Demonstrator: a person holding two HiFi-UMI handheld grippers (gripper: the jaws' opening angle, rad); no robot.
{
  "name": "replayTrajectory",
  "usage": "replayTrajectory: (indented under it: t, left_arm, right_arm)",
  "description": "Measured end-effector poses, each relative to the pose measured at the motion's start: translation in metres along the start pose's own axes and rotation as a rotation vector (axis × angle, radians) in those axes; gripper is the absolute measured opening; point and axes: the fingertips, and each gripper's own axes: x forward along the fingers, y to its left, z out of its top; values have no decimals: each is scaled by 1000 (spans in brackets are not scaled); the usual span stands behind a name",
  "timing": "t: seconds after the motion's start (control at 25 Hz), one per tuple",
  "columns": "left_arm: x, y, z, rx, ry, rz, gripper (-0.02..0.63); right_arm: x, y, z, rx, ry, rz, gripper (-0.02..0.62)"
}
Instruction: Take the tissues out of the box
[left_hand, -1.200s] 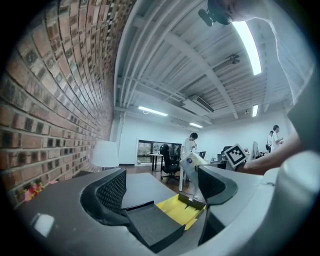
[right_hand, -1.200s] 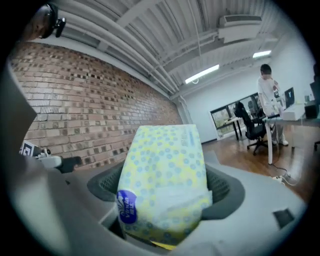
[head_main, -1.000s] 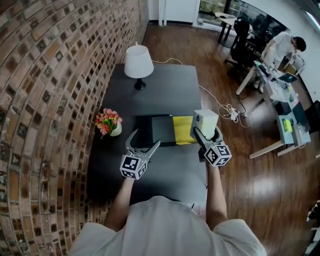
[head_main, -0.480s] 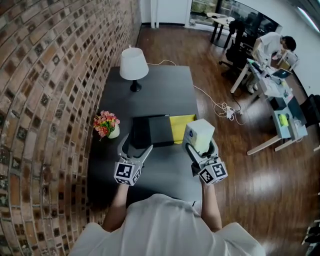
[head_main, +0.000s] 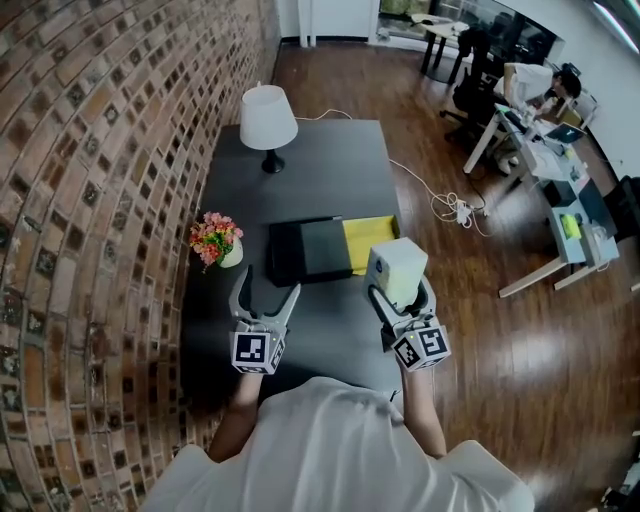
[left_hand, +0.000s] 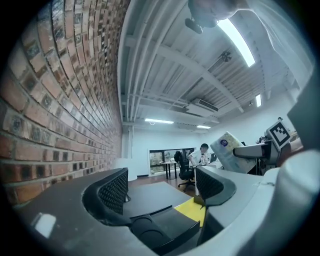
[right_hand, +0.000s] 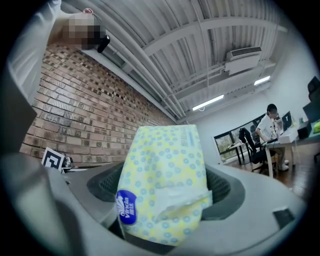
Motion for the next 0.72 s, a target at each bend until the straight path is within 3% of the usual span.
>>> replayTrajectory:
  t: [0.4, 0.72]
  left_arm:
    - [-10, -1, -10, -41, 16, 27, 407]
    - [-12, 0, -5, -22, 9, 42, 407]
  right_arm:
    - [-7, -3, -11, -64, 53, -58, 459]
    - [-6, 0, -6, -60, 38, -40, 459]
